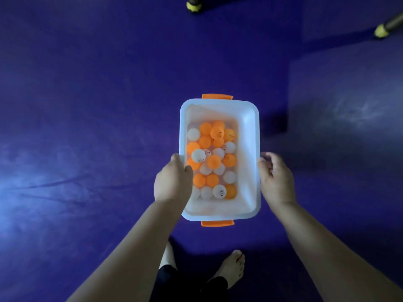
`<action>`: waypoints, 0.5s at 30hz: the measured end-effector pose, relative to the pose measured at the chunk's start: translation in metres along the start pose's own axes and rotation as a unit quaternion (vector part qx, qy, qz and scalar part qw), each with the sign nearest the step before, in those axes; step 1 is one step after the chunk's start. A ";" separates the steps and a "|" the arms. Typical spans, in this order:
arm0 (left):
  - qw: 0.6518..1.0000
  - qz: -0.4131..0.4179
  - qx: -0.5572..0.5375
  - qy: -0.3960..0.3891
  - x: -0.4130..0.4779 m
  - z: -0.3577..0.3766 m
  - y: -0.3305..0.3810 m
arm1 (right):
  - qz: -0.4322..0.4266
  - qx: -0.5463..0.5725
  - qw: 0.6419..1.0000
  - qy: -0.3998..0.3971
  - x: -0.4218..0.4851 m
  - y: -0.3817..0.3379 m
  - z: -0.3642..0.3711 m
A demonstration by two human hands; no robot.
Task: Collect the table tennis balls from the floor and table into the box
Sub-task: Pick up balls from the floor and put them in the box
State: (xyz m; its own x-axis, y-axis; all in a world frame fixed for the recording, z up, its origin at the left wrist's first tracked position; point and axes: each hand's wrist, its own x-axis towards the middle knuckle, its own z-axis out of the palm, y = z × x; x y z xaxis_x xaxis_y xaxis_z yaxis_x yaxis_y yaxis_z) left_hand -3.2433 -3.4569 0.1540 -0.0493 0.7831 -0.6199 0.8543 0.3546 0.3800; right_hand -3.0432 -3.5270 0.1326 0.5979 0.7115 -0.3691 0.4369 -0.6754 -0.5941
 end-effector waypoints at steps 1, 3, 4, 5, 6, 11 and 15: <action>1.000 0.000 -0.011 0.006 -0.007 -0.019 0.002 | -0.008 -0.009 1.000 -0.012 -0.006 -0.020 -0.007; 0.999 -0.004 -0.035 0.016 -0.019 -0.057 0.008 | -0.031 -0.016 0.999 -0.032 -0.017 -0.062 -0.025; 0.999 -0.007 -0.047 0.021 -0.027 -0.078 0.011 | -0.039 -0.015 0.998 -0.041 -0.024 -0.084 -0.034; 0.998 -0.010 -0.059 0.028 -0.036 -0.099 0.015 | -0.039 -0.013 0.998 -0.052 -0.031 -0.107 -0.043; 0.997 -0.012 -0.071 0.033 -0.045 -0.121 0.017 | -0.040 -0.010 0.997 -0.063 -0.038 -0.128 -0.052; 0.990 0.000 -0.127 0.055 -0.102 -0.239 0.018 | -0.050 -0.010 0.992 -0.113 -0.082 -0.236 -0.099; 0.989 0.005 -0.136 0.066 -0.148 -0.335 -0.001 | -0.081 -0.034 0.985 -0.149 -0.140 -0.325 -0.127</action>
State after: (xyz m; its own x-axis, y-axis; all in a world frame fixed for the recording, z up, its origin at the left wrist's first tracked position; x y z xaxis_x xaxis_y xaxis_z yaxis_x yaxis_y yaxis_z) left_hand -3.4103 -3.4017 0.4756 -0.1238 0.8408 -0.5270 0.6858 0.4563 0.5670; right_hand -3.1832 -3.4316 0.4680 0.2969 0.8292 -0.4736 0.5605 -0.5528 -0.6166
